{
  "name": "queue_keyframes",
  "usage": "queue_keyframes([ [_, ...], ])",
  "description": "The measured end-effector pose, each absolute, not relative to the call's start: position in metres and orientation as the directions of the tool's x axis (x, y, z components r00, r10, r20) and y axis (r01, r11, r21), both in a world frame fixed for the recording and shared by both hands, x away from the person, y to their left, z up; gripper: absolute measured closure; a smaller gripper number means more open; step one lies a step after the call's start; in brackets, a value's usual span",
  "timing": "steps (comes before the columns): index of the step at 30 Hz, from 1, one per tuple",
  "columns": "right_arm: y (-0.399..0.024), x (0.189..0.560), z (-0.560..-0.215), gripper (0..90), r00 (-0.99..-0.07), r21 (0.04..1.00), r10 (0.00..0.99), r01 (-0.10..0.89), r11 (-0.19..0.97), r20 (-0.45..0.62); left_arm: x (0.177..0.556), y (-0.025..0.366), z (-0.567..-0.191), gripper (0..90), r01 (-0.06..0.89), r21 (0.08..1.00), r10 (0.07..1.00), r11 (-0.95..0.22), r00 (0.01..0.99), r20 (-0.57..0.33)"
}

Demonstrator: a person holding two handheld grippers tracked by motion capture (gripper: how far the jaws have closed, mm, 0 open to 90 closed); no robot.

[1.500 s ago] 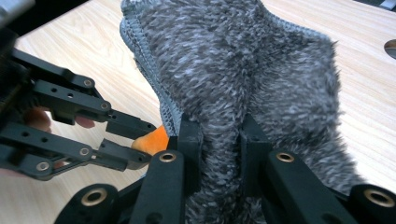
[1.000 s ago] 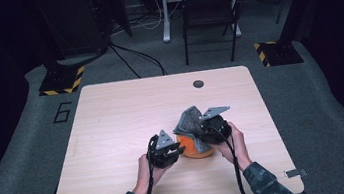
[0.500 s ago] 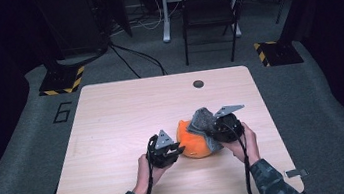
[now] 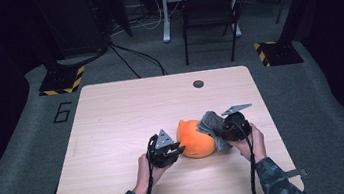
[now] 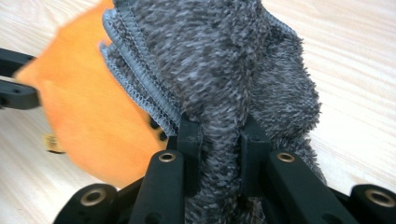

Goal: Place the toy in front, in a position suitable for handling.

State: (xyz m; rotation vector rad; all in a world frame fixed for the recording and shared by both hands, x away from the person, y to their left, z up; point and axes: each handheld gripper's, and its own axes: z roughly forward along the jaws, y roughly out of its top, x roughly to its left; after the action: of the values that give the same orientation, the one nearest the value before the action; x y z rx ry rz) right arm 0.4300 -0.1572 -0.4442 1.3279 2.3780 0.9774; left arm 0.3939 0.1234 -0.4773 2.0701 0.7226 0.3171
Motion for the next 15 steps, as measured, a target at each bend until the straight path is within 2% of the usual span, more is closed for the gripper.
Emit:
queue_keyframes([
  [9,-0.167,0.441,-0.464,74.8,-0.481,0.574,0.875,0.731,0.37,0.049,0.394,0.124,-0.477,74.7,0.373,0.821,0.607,-0.433,0.794,-0.04],
  [15,-0.17,0.44,-0.444,74.8,-0.472,0.643,0.877,0.699,0.313,0.086,0.392,0.124,-0.477,74.8,0.368,0.824,0.609,-0.432,0.792,-0.034],
])
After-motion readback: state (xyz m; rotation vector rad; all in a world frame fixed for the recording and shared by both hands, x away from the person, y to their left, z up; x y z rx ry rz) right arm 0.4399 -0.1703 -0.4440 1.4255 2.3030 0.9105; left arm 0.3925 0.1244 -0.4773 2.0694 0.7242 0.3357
